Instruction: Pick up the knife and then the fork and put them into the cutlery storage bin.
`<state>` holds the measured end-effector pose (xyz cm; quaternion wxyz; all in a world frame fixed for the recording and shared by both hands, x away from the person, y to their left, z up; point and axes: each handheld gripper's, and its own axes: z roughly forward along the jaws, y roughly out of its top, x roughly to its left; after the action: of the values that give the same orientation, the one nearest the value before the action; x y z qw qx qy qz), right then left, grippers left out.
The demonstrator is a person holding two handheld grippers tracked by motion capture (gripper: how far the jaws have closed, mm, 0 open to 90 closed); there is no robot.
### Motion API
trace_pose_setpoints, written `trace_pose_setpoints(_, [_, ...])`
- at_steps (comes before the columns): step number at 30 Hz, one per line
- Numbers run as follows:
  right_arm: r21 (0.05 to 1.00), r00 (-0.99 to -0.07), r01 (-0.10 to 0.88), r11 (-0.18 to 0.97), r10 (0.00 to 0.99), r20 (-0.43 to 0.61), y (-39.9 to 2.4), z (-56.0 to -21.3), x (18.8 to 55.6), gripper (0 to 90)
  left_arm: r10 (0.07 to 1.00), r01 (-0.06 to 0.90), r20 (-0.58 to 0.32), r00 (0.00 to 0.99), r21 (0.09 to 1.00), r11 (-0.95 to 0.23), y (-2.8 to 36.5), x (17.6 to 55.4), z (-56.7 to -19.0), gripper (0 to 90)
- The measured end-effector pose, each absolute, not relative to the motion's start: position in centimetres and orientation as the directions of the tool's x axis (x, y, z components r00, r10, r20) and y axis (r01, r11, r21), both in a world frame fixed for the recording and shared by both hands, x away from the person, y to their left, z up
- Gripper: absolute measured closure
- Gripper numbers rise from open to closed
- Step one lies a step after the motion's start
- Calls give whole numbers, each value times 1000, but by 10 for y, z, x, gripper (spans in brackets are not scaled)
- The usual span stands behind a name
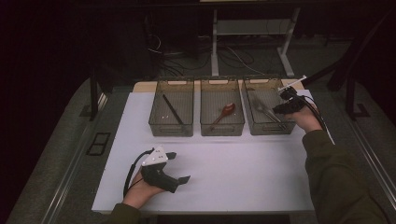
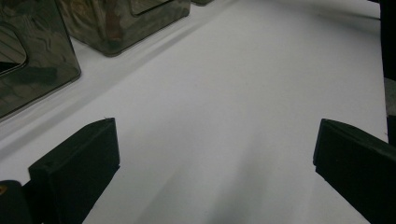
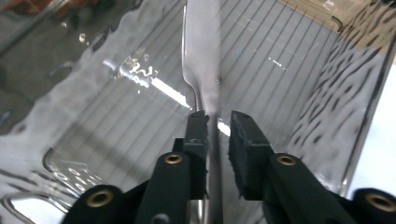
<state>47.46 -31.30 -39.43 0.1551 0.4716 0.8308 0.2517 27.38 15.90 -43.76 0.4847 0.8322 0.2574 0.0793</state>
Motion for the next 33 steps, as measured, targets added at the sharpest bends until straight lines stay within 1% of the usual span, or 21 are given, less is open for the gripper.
trace_pose_setpoints(9, [638, -470, 715, 286, 872, 137, -324, -385, 469, 526, 506, 353, -118, 855, 846, -400, 159, 274, -438, 0])
trace_pose_setpoints(15, [689, -485, 676, 264, 862, 146, -329, -374, 457, 419, 510, 355, -119, 852, 847, -395, 159, 274, -438, 0])
trace_pose_setpoints(19, [720, -502, 653, 235, 846, 178, -332, -370, 448, 386, 516, 362, -124, 847, 846, -392, 160, 275, -438, 0])
trace_pose_setpoints(33, [785, -561, 576, 229, 809, 176, -328, -365, 418, 330, 520, 365, -126, 845, 846, -389, 160, 275, -438, 0])
